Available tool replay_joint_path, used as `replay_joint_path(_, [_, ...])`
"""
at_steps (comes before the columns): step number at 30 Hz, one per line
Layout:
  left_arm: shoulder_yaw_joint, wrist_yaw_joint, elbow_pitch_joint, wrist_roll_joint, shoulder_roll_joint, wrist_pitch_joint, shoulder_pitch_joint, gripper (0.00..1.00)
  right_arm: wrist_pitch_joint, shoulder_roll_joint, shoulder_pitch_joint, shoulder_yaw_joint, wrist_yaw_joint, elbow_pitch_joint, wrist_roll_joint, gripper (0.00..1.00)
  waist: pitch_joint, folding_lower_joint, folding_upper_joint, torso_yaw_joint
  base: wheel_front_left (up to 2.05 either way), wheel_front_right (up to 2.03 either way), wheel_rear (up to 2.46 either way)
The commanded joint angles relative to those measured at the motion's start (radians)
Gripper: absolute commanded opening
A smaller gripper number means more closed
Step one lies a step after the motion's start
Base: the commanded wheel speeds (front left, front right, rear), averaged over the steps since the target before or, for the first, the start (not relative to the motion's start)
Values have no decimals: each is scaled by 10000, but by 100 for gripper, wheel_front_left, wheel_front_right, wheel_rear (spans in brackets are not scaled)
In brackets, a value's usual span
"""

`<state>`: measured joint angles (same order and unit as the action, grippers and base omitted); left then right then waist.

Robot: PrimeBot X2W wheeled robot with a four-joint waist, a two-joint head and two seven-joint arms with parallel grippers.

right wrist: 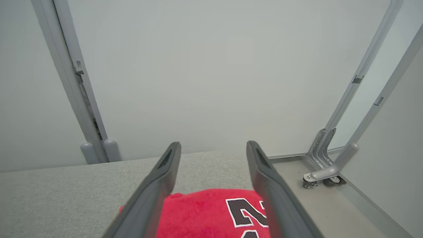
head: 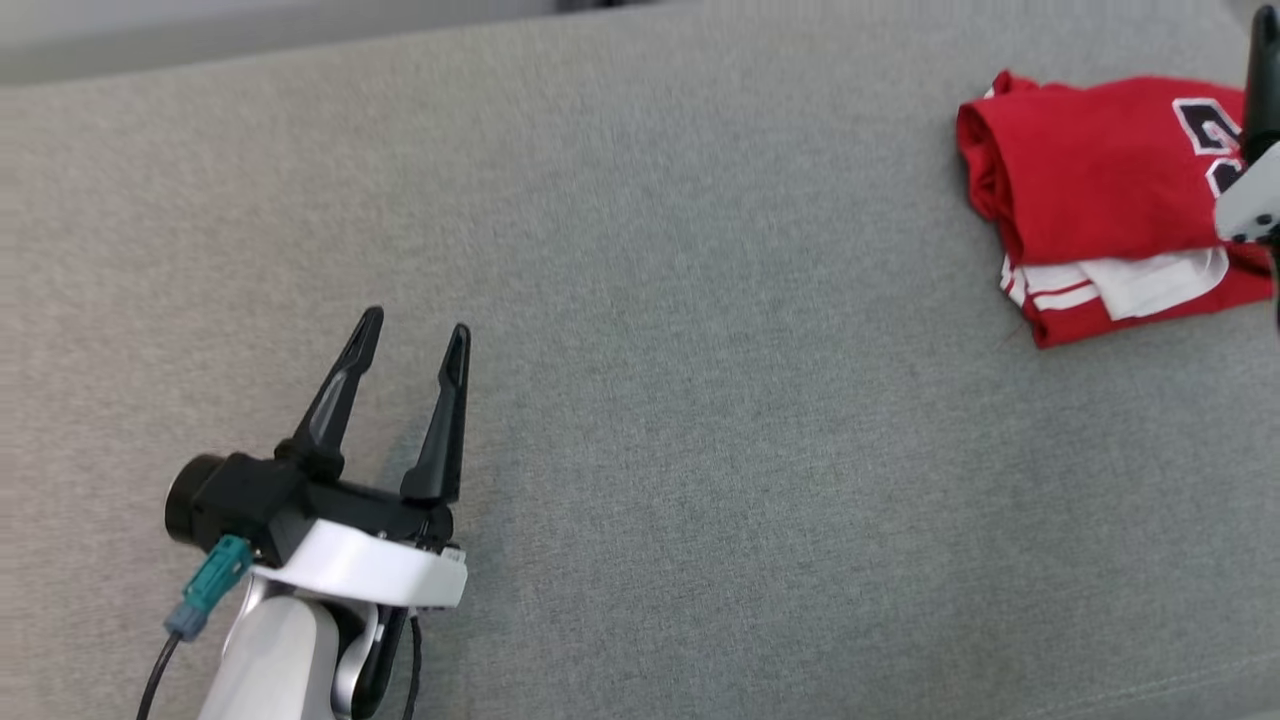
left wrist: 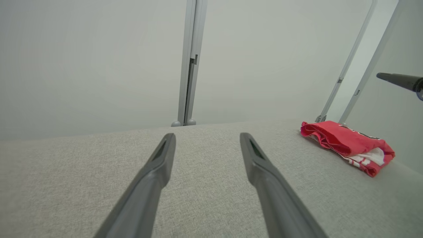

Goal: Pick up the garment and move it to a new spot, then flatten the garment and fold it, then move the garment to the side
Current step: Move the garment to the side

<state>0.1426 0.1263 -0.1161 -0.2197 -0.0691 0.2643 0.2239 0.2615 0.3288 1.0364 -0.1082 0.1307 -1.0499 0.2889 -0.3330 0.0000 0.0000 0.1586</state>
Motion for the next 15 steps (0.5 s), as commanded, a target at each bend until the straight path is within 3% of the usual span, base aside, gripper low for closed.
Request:
replay_joint_path(1, [-72,-11,-39,-62,14,-6,-170,100,44,-90,-324,-11,2,183,-21,100,625,0,0,-157,0,0,0])
replay_joint_path(9, [-431,-142,25,-233,113,-4,-953,100,44,-361,-2192,-325,2,2183,750,100,2181,0,0,-723,0,0,0])
replay_joint_path(15, [-869,-302,161,-323,145,-6,-1511,100,45,-199,-4266,-698,2,4026,1587,100,2904,0,0,-1280,0,0,0])
